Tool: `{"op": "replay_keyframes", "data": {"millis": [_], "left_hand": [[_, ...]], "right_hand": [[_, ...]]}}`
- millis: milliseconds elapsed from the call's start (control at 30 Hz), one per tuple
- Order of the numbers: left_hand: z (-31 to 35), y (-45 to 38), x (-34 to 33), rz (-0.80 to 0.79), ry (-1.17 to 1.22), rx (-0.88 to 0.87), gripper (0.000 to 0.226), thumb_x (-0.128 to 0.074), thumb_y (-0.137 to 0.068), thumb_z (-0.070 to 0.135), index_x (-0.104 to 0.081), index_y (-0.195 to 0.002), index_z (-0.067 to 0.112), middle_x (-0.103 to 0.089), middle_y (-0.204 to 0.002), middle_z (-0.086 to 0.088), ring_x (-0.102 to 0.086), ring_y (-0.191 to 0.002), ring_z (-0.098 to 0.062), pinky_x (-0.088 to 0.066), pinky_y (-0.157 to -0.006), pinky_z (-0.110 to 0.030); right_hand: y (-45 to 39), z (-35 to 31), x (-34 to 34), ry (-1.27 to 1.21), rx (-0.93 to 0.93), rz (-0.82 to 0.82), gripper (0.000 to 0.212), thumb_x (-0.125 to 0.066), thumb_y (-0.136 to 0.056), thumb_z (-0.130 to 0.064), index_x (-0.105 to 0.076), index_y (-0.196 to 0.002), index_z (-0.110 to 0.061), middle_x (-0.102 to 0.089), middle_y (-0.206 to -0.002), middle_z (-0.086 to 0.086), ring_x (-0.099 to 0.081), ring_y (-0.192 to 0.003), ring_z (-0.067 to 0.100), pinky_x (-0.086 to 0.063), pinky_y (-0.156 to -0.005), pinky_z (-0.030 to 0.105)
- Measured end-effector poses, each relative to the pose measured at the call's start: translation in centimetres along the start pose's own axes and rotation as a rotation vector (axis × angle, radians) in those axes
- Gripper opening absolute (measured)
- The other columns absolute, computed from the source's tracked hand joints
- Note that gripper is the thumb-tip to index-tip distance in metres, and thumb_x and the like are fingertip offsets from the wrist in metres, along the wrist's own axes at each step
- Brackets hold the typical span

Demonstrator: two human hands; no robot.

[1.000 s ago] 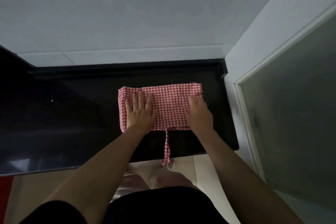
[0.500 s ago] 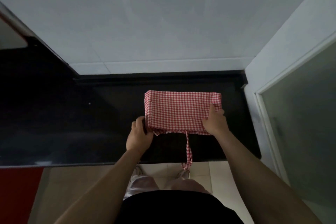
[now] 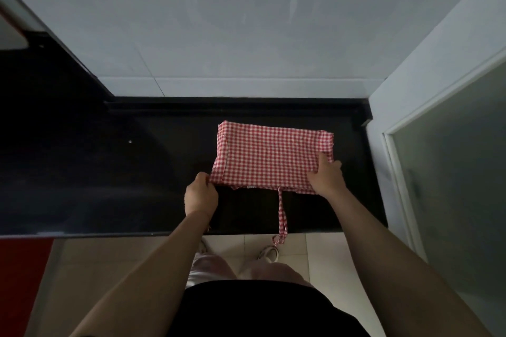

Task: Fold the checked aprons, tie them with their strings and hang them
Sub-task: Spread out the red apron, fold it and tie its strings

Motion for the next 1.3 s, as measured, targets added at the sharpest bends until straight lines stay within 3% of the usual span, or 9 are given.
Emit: {"op": "replay_keyframes", "data": {"millis": [167, 367, 433, 633, 700, 967, 1100, 1200, 1300], "left_hand": [[1.4, 0.3, 1.3, 0.146, -0.005, -0.156, 0.033, -0.047, -0.091, 0.007, -0.051, -0.123, 0.015, -0.047, -0.129, -0.008, -0.052, -0.111, -0.026, -0.049, -0.083, -0.041], [4.9, -3.4, -0.1, -0.078, 0.322, 0.226, 0.055, -0.044, -0.097, 0.053, -0.048, -0.131, 0.011, -0.060, -0.114, -0.004, -0.058, -0.084, -0.014, -0.046, -0.068, -0.031], [4.8, -5.1, -0.5, -0.139, 0.384, 0.376, 0.072, -0.053, -0.089, 0.062, -0.050, -0.132, 0.004, -0.062, -0.120, -0.012, -0.063, -0.096, -0.024, -0.052, -0.079, -0.037], [5.2, -6.2, -1.4, -0.318, 0.361, 0.340, 0.095, -0.062, -0.067, 0.075, -0.049, -0.132, 0.008, -0.062, -0.119, -0.012, -0.064, -0.099, -0.029, -0.056, -0.087, -0.046], [5.2, -5.9, -1.3, -0.348, 0.370, 0.320, 0.088, -0.071, -0.074, 0.059, -0.041, -0.138, 0.008, -0.056, -0.127, -0.013, -0.063, -0.104, -0.032, -0.057, -0.087, -0.049], [3.5, -4.9, 0.2, -0.102, 0.252, -0.008, 0.047, -0.069, -0.087, 0.018, -0.049, -0.129, 0.017, -0.055, -0.123, -0.002, -0.057, -0.112, -0.022, -0.049, -0.092, -0.035], [7.9, -2.8, 0.4, 0.192, -0.223, -0.506, 0.045, -0.051, -0.089, 0.010, -0.050, -0.134, 0.015, -0.046, -0.140, -0.010, -0.040, -0.132, -0.028, -0.034, -0.112, -0.046], [9.6, -2.1, -2.8, -0.028, -0.481, -0.724, 0.049, -0.038, -0.100, 0.023, -0.037, -0.148, 0.017, -0.024, -0.160, -0.010, -0.012, -0.150, -0.027, -0.012, -0.123, -0.048], [6.5, -3.2, -4.1, -0.128, -0.655, -0.673, 0.063, -0.017, -0.101, 0.047, -0.003, -0.157, 0.022, 0.008, -0.165, -0.007, 0.012, -0.151, -0.023, 0.001, -0.123, -0.046]], "right_hand": [[0.0, -0.3, -0.1, 0.005, 0.017, 0.022, 0.064, -0.056, -0.096, -0.029, -0.023, -0.150, -0.025, -0.029, -0.143, 0.019, -0.048, -0.120, 0.034, -0.049, -0.095, 0.043], [0.0, -0.3, -0.4, 0.055, 0.013, 0.025, 0.070, -0.056, -0.095, -0.032, -0.017, -0.153, -0.024, -0.026, -0.146, 0.019, -0.044, -0.125, 0.035, -0.044, -0.102, 0.046], [-0.1, -0.1, -0.4, 0.061, 0.014, 0.026, 0.071, -0.055, -0.095, -0.033, -0.016, -0.153, -0.024, -0.026, -0.146, 0.019, -0.044, -0.125, 0.036, -0.045, -0.102, 0.047], [0.0, -0.3, -0.6, 0.073, 0.022, 0.057, 0.073, -0.058, -0.094, -0.031, -0.016, -0.153, -0.022, -0.027, -0.146, 0.020, -0.043, -0.124, 0.035, -0.046, -0.101, 0.046], [0.1, -0.3, -0.7, 0.085, 0.016, 0.061, 0.074, -0.057, -0.094, -0.032, -0.015, -0.153, -0.022, -0.025, -0.146, 0.019, -0.042, -0.125, 0.035, -0.046, -0.101, 0.046], [0.4, -0.3, -0.5, 0.045, 0.048, 0.088, 0.068, -0.056, -0.095, -0.030, -0.019, -0.152, -0.023, -0.028, -0.143, 0.019, -0.043, -0.124, 0.033, -0.044, -0.098, 0.043], [0.5, -0.7, -0.7, 0.098, 0.051, 0.102, 0.070, -0.054, -0.096, -0.032, -0.015, -0.153, -0.021, -0.026, -0.143, 0.019, -0.041, -0.123, 0.033, -0.043, -0.097, 0.042], [0.7, -0.7, -1.1, 0.151, 0.040, 0.098, 0.073, -0.050, -0.098, -0.034, -0.008, -0.155, -0.019, -0.020, -0.147, 0.020, -0.037, -0.127, 0.034, -0.042, -0.098, 0.041], [0.8, -0.4, -1.4, 0.181, 0.030, 0.103, 0.076, -0.051, -0.097, -0.035, -0.005, -0.156, -0.018, -0.017, -0.150, 0.019, -0.032, -0.131, 0.035, -0.041, -0.100, 0.043]]}}
Point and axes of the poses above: each hand's wrist, its own y-axis away from the middle knuckle, its own x-axis out of the back of the hand, z = x × y, the point moved 5 cm from there along -y, towards the middle knuckle
